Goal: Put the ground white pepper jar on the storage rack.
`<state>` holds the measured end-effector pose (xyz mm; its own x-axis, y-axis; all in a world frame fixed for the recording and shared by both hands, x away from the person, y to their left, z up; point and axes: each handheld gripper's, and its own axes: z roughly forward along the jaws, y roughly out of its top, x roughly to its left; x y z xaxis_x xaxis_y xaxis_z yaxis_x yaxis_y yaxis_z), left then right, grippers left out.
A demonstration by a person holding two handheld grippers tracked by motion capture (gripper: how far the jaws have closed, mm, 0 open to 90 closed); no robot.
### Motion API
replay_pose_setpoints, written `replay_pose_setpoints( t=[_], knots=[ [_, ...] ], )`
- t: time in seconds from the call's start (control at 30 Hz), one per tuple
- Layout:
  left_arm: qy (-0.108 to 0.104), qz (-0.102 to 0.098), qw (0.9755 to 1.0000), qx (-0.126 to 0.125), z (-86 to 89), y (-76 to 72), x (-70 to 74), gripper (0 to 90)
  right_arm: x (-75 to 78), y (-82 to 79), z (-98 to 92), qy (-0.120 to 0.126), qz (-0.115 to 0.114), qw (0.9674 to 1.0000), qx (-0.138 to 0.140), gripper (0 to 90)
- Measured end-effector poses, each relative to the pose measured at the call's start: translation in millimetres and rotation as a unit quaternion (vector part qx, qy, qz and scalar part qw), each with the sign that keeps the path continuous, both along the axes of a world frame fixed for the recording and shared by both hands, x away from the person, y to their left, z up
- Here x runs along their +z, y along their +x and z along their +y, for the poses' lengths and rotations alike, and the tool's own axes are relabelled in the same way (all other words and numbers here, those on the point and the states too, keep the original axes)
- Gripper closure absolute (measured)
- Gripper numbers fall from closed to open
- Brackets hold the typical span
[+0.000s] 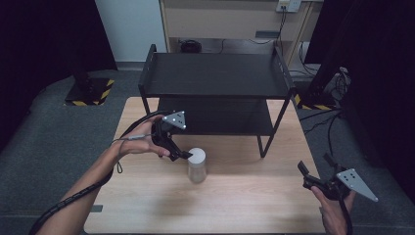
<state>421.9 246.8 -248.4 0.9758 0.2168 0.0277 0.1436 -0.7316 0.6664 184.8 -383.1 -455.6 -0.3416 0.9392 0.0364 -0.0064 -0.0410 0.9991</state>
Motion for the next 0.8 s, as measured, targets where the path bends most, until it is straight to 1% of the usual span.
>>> replay_pose_setpoints(
  t=[0.17,0.2,0.23,0.27,0.3,0.57,0.63,0.8],
  knots=[
    [0.010,0.008,0.9999,-0.001,-8.9,5.5,-15.3,5.8,0.0,0.3,0.2,0.001,0.001,1.0000,0.001,1.7],
    [0.011,0.008,0.9999,-0.001,-9.9,5.8,-16.5,5.8,0.0,0.3,0.2,-0.001,0.000,1.0000,0.000,1.7],
    [0.006,0.015,0.9999,-0.001,-11.0,6.8,-20.3,5.8,0.0,0.3,0.2,-0.001,0.000,1.0000,0.000,1.7],
    [0.004,0.017,0.9999,-0.002,-11.8,7.4,-22.2,5.8,0.0,0.1,0.1,0.000,0.000,1.0000,0.000,1.7],
    [0.007,0.014,0.9999,-0.003,-14.9,7.4,-24.3,6.0,-0.1,0.1,0.1,0.000,0.000,1.0000,0.000,1.7],
    [0.014,0.022,0.9996,-0.014,-30.6,10.7,-38.5,6.5,0.0,-0.1,-0.1,0.000,0.000,1.0000,0.000,1.7],
    [0.014,0.022,0.9995,-0.019,-32.8,10.2,-41.8,6.9,-0.1,-0.2,-0.2,0.000,0.001,1.0000,-0.001,1.7],
    [0.017,0.021,0.9995,-0.019,-35.7,9.8,-49.1,9.8,-0.1,-0.3,-0.5,0.001,0.000,1.0000,-0.001,1.7]
  ],
)
